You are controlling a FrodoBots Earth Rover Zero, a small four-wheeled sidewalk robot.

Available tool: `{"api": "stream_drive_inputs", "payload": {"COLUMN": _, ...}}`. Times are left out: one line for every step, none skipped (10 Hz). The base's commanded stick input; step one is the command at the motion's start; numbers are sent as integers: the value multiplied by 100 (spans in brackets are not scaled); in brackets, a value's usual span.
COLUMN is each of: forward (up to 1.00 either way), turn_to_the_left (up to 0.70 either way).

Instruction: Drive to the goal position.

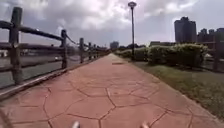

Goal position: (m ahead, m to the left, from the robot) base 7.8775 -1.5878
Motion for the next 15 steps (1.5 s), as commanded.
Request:
{"api": "stream_drive_inputs", "payload": {"forward": 70, "turn_to_the_left": 0}}
{"api": "stream_drive_inputs", "payload": {"forward": 70, "turn_to_the_left": 0}}
{"api": "stream_drive_inputs", "payload": {"forward": 70, "turn_to_the_left": 0}}
{"api": "stream_drive_inputs", "payload": {"forward": 70, "turn_to_the_left": 0}}
{"api": "stream_drive_inputs", "payload": {"forward": 70, "turn_to_the_left": 0}}
{"api": "stream_drive_inputs", "payload": {"forward": 70, "turn_to_the_left": 0}}
{"api": "stream_drive_inputs", "payload": {"forward": 70, "turn_to_the_left": 0}}
{"api": "stream_drive_inputs", "payload": {"forward": 70, "turn_to_the_left": 0}}
{"api": "stream_drive_inputs", "payload": {"forward": 70, "turn_to_the_left": 0}}
{"api": "stream_drive_inputs", "payload": {"forward": 70, "turn_to_the_left": 0}}
{"api": "stream_drive_inputs", "payload": {"forward": 70, "turn_to_the_left": 0}}
{"api": "stream_drive_inputs", "payload": {"forward": 70, "turn_to_the_left": 0}}
{"api": "stream_drive_inputs", "payload": {"forward": 70, "turn_to_the_left": 0}}
{"api": "stream_drive_inputs", "payload": {"forward": 70, "turn_to_the_left": 0}}
{"api": "stream_drive_inputs", "payload": {"forward": 70, "turn_to_the_left": 0}}
